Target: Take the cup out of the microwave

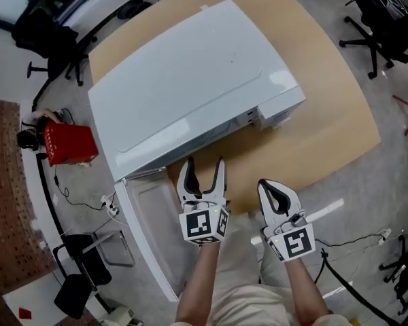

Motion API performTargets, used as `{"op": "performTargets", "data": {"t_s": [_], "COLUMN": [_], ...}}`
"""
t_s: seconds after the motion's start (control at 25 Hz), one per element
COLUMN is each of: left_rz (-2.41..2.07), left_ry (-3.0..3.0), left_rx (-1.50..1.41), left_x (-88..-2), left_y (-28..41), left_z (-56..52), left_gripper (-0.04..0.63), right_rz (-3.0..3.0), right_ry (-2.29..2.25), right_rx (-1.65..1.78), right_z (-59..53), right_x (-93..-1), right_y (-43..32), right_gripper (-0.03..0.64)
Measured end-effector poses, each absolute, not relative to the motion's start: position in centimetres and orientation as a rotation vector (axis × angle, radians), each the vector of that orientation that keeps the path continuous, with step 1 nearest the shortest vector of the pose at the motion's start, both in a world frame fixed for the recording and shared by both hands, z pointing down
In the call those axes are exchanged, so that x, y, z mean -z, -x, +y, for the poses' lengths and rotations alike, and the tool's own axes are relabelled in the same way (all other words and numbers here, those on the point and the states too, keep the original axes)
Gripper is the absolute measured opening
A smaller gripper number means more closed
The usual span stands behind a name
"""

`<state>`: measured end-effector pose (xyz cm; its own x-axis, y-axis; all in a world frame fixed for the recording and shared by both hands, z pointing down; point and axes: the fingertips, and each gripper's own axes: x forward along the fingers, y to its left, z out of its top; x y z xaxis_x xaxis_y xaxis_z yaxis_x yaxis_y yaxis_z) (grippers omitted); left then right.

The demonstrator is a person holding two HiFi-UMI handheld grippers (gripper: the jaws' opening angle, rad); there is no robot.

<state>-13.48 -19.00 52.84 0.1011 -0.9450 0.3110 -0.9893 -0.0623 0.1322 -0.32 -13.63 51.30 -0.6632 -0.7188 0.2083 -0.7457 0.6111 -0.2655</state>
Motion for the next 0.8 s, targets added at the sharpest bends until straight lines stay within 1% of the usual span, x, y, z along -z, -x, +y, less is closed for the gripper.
{"op": "performTargets", "data": {"t_s": [0.08, 0.24, 0.36, 0.6, 0.8], "left_rz": [-1.916, -1.942, -1.935, -1.931, -1.914], "left_ry": [-2.064, -2.078, -2.111, -2.142, -2.117], "left_rx": [-0.202, -0.181, -0.173, -0.199, -0.255], "left_x": [-53.9, -55.0, -55.6, -56.3, -57.7], "left_y": [14.1, 14.6, 14.6, 15.5, 15.6], "left_z": [-20.3, -23.6, -26.0, -30.5, -32.7], "left_gripper": [0.348, 0.401, 0.424, 0.442, 0.442], "right_rz": [-2.748, -2.756, -2.749, -2.734, -2.717], "right_ry": [-1.250, -1.226, -1.230, -1.240, -1.242], "right_rx": [-0.520, -0.514, -0.532, -0.538, -0.529], "right_z": [-14.4, -15.7, -16.2, -16.8, -17.5], "right_x": [-52.0, -53.0, -53.9, -53.8, -54.1], "right_y": [0.6, 1.1, 1.2, 1.8, 1.7], "right_gripper": [0.006, 0.006, 0.006, 0.006, 0.006]}}
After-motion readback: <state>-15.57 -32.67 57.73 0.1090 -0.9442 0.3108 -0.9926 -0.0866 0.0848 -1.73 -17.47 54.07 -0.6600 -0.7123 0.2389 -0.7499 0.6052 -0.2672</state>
